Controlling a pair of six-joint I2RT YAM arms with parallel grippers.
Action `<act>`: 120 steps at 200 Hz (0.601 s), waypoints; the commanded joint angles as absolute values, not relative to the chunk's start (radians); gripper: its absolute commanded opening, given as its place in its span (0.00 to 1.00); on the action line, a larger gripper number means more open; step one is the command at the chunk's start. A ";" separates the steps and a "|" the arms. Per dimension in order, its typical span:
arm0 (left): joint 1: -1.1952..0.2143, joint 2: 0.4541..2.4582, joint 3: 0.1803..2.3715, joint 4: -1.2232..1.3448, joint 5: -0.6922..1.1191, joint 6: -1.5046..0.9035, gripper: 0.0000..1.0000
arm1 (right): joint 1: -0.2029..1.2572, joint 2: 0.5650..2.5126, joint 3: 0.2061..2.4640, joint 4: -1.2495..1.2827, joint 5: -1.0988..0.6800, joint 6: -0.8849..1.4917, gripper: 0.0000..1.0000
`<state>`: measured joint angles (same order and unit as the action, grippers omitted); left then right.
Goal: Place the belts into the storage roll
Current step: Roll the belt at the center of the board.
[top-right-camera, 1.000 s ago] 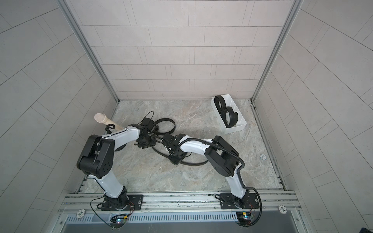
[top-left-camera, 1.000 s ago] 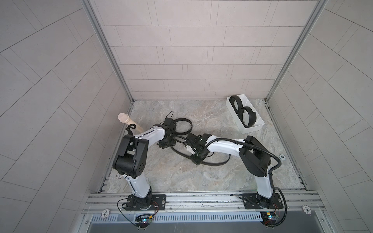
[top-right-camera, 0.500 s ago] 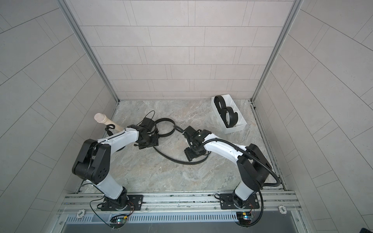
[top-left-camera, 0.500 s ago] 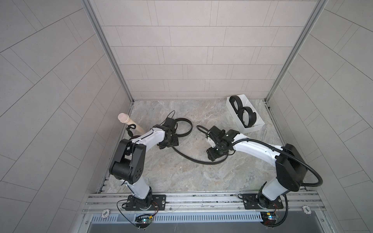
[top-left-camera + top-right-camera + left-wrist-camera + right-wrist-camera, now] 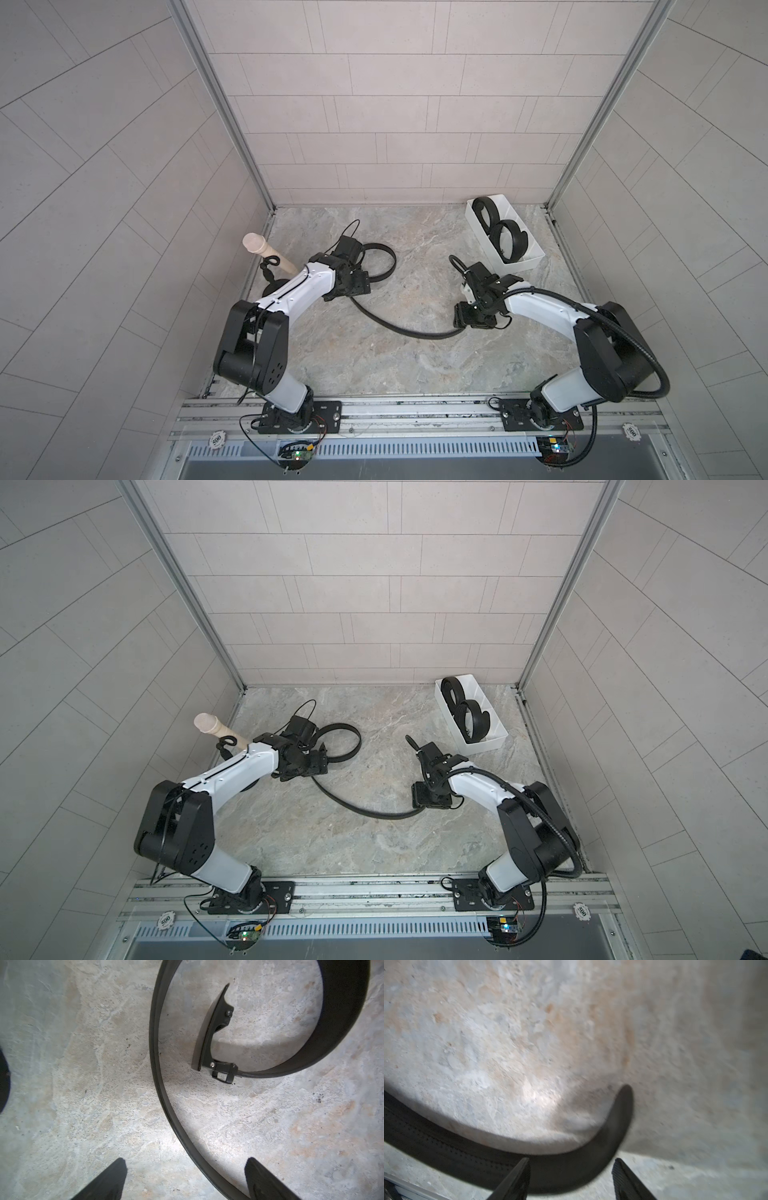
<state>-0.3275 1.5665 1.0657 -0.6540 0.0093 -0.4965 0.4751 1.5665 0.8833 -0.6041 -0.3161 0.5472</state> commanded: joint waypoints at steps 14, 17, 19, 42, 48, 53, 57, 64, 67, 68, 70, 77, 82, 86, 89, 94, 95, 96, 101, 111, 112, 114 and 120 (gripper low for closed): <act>-0.296 1.579 1.107 -0.683 -0.015 -0.492 0.97 | 0.617 1.768 1.093 -0.498 -0.338 0.560 0.64; -0.295 1.579 1.108 -0.681 -0.014 -0.493 0.97 | 0.631 1.791 1.123 -0.496 -0.341 0.555 0.63; -0.295 1.579 1.108 -0.681 -0.014 -0.495 0.97 | 0.641 1.804 1.143 -0.496 -0.343 0.553 0.63; -0.296 1.563 1.085 -0.677 -0.008 -0.506 0.99 | 0.751 1.987 1.411 -0.544 -0.398 0.498 0.63; -0.296 1.549 1.072 -0.677 -0.008 -0.513 0.99 | 0.769 2.029 1.485 -0.590 -0.409 0.474 0.63; -0.296 1.535 1.055 -0.675 -0.009 -0.519 0.99 | 0.779 2.057 1.550 -0.638 -0.406 0.452 0.64; -0.297 1.520 1.042 -0.673 -0.007 -0.523 1.00 | 0.782 2.072 1.590 -0.673 -0.400 0.435 0.65; -0.300 1.494 1.019 -0.669 -0.005 -0.534 1.00 | 0.780 2.081 1.632 -0.712 -0.385 0.415 0.67; -0.303 1.481 1.009 -0.670 -0.005 -0.537 1.00 | 0.775 2.080 1.640 -0.722 -0.375 0.411 0.69; -0.304 1.477 1.005 -0.669 -0.004 -0.538 1.00 | 0.773 2.080 1.642 -0.725 -0.373 0.409 0.69; -0.305 1.470 0.999 -0.669 -0.004 -0.541 1.00 | 0.769 2.077 1.645 -0.732 -0.369 0.408 0.70; -0.314 1.443 0.976 -0.668 -0.003 -0.548 1.00 | 0.747 2.066 1.650 -0.741 -0.370 0.402 0.72; -0.324 1.428 0.960 -0.666 0.000 -0.554 1.00 | 0.730 2.058 1.651 -0.745 -0.377 0.401 0.73; -0.332 1.417 0.949 -0.663 0.005 -0.556 1.00 | 0.713 2.053 1.651 -0.746 -0.383 0.400 0.74; -0.339 1.410 0.942 -0.662 0.006 -0.560 1.00 | 0.700 2.050 1.654 -0.749 -0.387 0.399 0.75; -0.355 1.402 0.930 -0.664 0.007 -0.566 1.00 | 0.682 2.049 1.662 -0.757 -0.388 0.395 0.76; -0.356 1.400 0.928 -0.665 0.008 -0.568 1.00 | 0.678 2.050 1.664 -0.758 -0.388 0.395 0.76; -0.360 1.398 0.927 -0.665 0.008 -0.570 1.00 | 0.674 2.051 1.666 -0.759 -0.388 0.394 0.76; -0.379 1.393 0.919 -0.666 0.008 -0.575 1.00 | 0.660 2.056 1.682 -0.770 -0.388 0.388 0.77; -0.420 1.381 0.902 -0.665 0.004 -0.595 1.00 | 0.638 2.077 1.732 -0.804 -0.386 0.371 0.78; -0.424 1.380 0.900 -0.665 0.004 -0.597 1.00 | 0.635 2.082 1.738 -0.807 -0.385 0.370 0.79; -0.432 1.378 0.897 -0.663 0.005 -0.602 1.00 | 0.632 2.088 1.750 -0.815 -0.382 0.369 0.79; -0.461 1.369 0.887 -0.656 0.003 -0.617 1.00 | 0.624 2.109 1.791 -0.836 -0.374 0.364 0.79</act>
<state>-0.3805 1.3972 0.9257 -0.6525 0.0040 -0.5598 0.6888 2.0838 1.6894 -0.7067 -0.3992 0.4118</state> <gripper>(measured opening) 0.999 0.781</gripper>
